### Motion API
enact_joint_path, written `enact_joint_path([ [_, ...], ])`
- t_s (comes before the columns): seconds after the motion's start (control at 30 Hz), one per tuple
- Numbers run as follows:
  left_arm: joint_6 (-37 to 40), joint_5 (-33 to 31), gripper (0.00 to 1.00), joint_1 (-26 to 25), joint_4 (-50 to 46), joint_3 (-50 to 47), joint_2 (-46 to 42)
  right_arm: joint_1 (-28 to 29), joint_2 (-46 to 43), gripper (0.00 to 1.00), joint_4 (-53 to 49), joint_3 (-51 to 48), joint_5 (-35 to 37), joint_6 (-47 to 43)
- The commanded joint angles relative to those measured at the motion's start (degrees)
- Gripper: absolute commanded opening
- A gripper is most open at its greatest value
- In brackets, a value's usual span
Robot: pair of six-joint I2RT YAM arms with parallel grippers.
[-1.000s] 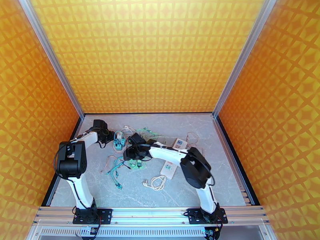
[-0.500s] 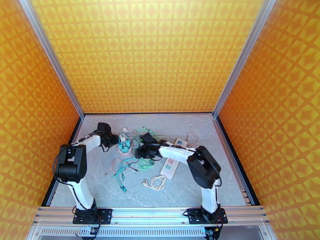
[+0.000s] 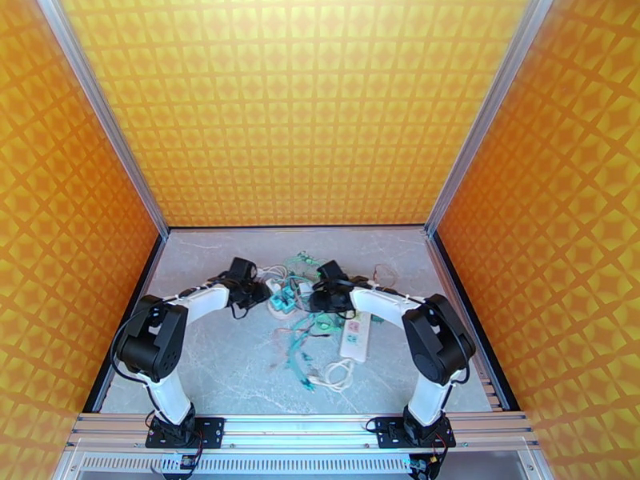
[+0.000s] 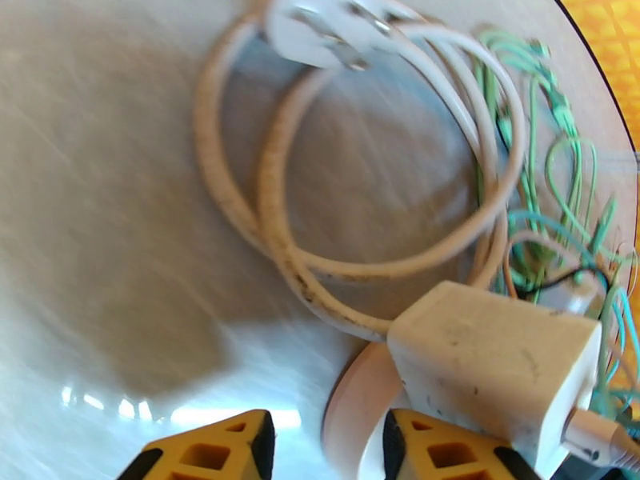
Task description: Pull the plug off the socket
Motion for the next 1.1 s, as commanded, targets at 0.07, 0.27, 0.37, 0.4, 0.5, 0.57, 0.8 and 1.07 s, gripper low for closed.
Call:
enact_joint_path([
  [0.07,-1.63,-2.38,0.42,-0.77,-0.42,1.08,-3.13,-1.14,-1.23,0.60,-6.74,-0.47,-0.30,-3.75],
  [0.27,2.63,-3.98,0.46,2.51,-4.19,1.77,-5.07,1.90,-5.55,0.66,-7.64,2.10,-1.96,-3.00],
  [0.37,5.00,-3.94,0.50,4.44,-5.10,1.69,-6.72,3.49,-8.22,0.66,-9.10,2.43,-2.04,-1.22],
  [0.4,5.85,-3.98,0.52,5.05,-5.42,1.91,-7.25,3.84,-9.27,0.66,-9.42,2.04,-2.20,-0.39],
  [0.5,8.19,-3.94,0.56,6.11,-6.50,2.41,-8.82,5.51,-12.10,0.65,-10.16,0.49,-2.39,1.44],
  [0.57,9.25,-3.98,0.58,6.50,-6.83,2.49,-9.75,7.65,-13.50,0.64,-9.86,-0.43,-1.72,2.26],
  [0.8,12.78,-3.94,0.61,6.62,-8.38,2.66,-12.09,14.42,-11.54,0.54,-4.30,1.00,-0.37,1.57],
  [1.07,15.20,-3.55,0.63,6.44,-8.42,-1.82,-17.68,15.56,-2.09,0.56,-2.16,9.73,2.16,-3.04],
])
